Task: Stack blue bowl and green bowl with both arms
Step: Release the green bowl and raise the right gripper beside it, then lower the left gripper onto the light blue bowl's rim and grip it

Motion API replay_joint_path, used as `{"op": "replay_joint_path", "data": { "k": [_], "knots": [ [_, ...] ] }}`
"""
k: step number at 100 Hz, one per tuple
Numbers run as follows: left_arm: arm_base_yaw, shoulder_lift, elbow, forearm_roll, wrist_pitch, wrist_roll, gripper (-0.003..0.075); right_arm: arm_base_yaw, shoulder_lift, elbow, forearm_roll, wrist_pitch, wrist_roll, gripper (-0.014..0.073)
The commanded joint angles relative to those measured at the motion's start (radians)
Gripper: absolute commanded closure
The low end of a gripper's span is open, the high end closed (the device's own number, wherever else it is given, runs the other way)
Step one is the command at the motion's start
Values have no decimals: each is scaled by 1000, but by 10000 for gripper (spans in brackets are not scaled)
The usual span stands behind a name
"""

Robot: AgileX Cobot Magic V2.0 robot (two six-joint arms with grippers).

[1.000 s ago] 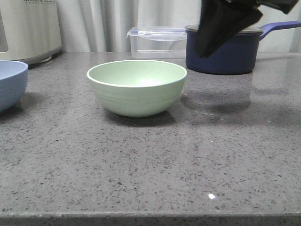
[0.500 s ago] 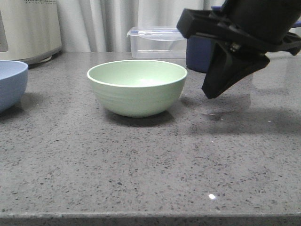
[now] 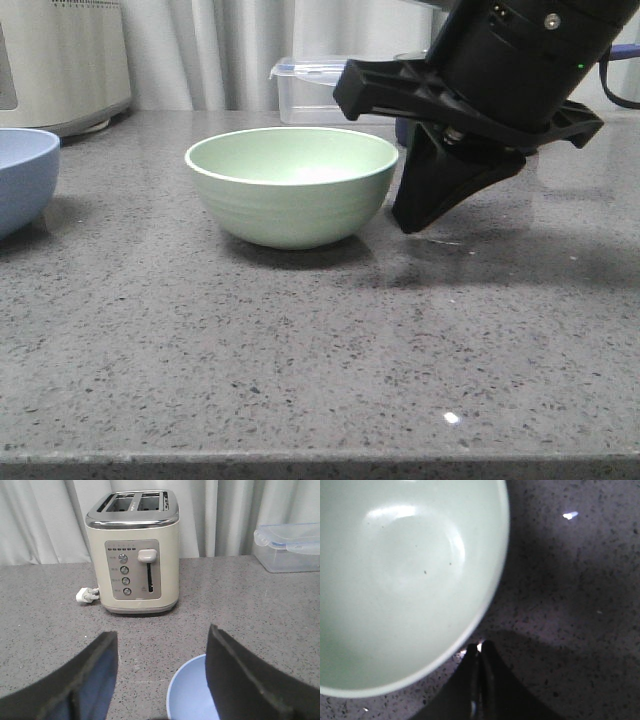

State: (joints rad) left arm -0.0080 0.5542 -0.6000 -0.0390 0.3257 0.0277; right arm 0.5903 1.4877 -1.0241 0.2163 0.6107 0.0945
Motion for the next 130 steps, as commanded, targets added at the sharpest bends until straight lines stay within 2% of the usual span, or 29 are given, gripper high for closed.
{"op": "replay_joint_path", "data": {
  "k": [1, 89, 110, 130],
  "knots": [
    [2, 12, -37, -8, -78, -5, 335, 0, -32, -25, 14, -51, -8, 673],
    [2, 28, -42, -8, -74, -5, 335, 0, -32, -25, 24, -82, -8, 673],
    [2, 160, -141, -10, 114, -8, 335, 0, -32, -25, 24, -82, -8, 673],
    [2, 337, -267, -10, 256, -73, 335, 0, -32, -25, 24, -82, -8, 673]
  ]
}}
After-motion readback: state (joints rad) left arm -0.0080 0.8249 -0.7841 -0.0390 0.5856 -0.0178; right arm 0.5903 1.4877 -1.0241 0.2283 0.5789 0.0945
